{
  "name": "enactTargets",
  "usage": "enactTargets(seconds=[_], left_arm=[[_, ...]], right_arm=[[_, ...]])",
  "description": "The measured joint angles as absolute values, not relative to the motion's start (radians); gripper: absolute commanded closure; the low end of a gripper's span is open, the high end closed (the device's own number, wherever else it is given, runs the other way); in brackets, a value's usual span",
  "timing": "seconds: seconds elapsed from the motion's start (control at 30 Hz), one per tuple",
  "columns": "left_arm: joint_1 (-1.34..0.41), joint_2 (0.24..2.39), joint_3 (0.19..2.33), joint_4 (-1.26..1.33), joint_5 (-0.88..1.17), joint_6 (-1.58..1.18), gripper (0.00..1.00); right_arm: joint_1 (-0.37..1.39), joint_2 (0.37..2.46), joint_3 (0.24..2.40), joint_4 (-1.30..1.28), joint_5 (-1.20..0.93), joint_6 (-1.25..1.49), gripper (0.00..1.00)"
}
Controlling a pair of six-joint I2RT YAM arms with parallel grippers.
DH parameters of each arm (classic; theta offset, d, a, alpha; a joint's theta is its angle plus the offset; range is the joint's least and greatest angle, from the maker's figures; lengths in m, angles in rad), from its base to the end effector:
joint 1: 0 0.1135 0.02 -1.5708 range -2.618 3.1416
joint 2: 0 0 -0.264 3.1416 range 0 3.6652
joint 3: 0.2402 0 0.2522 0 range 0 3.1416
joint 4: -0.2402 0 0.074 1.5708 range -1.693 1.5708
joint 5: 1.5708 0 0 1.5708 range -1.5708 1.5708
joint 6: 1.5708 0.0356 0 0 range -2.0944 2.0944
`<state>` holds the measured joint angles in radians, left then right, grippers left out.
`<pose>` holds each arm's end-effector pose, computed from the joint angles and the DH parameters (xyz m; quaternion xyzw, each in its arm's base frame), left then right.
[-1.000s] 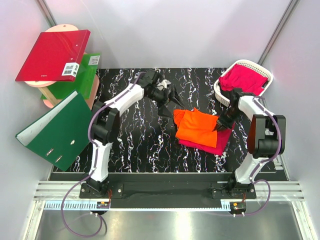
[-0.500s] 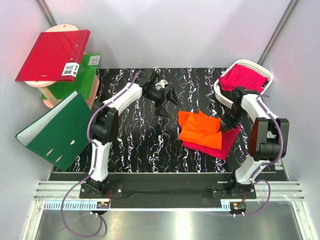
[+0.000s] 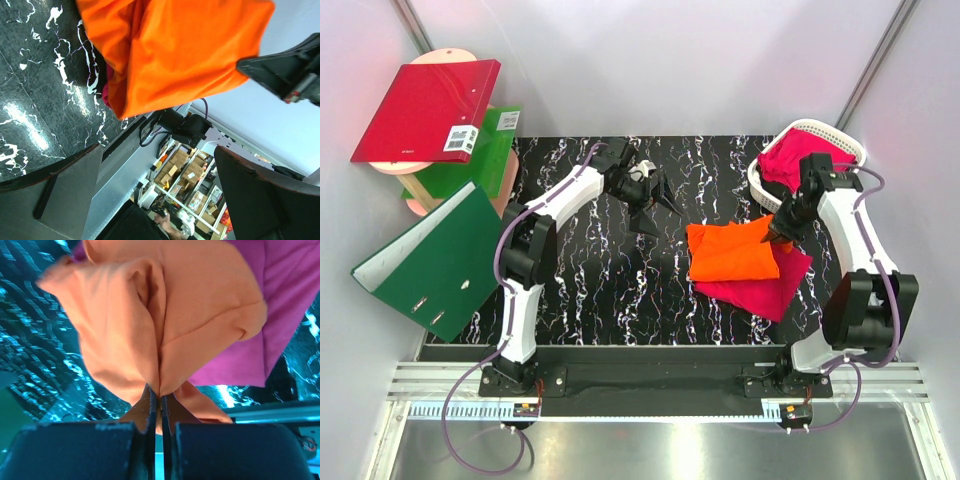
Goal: Fold and stack the t-shirts
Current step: Put the neatly folded tshirt into the corner of the board with both arms
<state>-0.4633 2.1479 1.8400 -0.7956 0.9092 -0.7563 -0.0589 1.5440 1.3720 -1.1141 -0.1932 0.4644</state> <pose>0.3979 -0.2302 0.2321 0.0270 -0.8795 0.4693 0.0741 0.2950 -0.0106 0.2900 0.2417 0.9553 0.1219 0.1191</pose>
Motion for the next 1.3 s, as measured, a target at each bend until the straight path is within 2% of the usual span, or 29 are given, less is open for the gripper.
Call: enactTargets(seconds=[0.13,0.33,0.47,0.63,0.87,0.97,1.1,1.3], left_arm=[[-0.463,2.148,1.842,-0.798,0.909,-0.756,0.01],[-0.463,2.15,1.857,-0.803,0.909,-0.756,0.01],[-0.463,2.15,1.859,-0.805,0.909,-0.756,0.01],[-0.463,2.15,1.859,-0.808,0.909,-0.755,0.01],[-0.463,2.15,1.859,-0.81,0.909,-0.752,0.01],[-0.467,2.15,1.859,-0.811,0.909,-0.752,0.01],[-0.471,2.156,1.859,-0.81,0.909,-0.751,0.01],[-0.478,2.171,1.859,-0.814,0.909,-0.751,0.01]], right_arm=[[-0.061,1.545,1.241,-1.092,-0.173,0.478,1.0],[-0.068,1.665,1.042,-1.067,-0.168,0.502,1.0],[-0.072,1.716,1.023,-1.047,-0.169,0.502,1.0],[-0.073,1.686,1.04,-1.05,-0.193,0.5,1.0],[-0.073,1.526,1.276,-1.108,-0.183,0.481,1.0],[-0.073,1.473,1.305,-1.14,-0.157,0.475,1.0],[-0.074,1.451,1.222,-1.172,-0.119,0.476,1.0],[-0.078,1.548,0.994,-1.153,-0.119,0.492,1.0]])
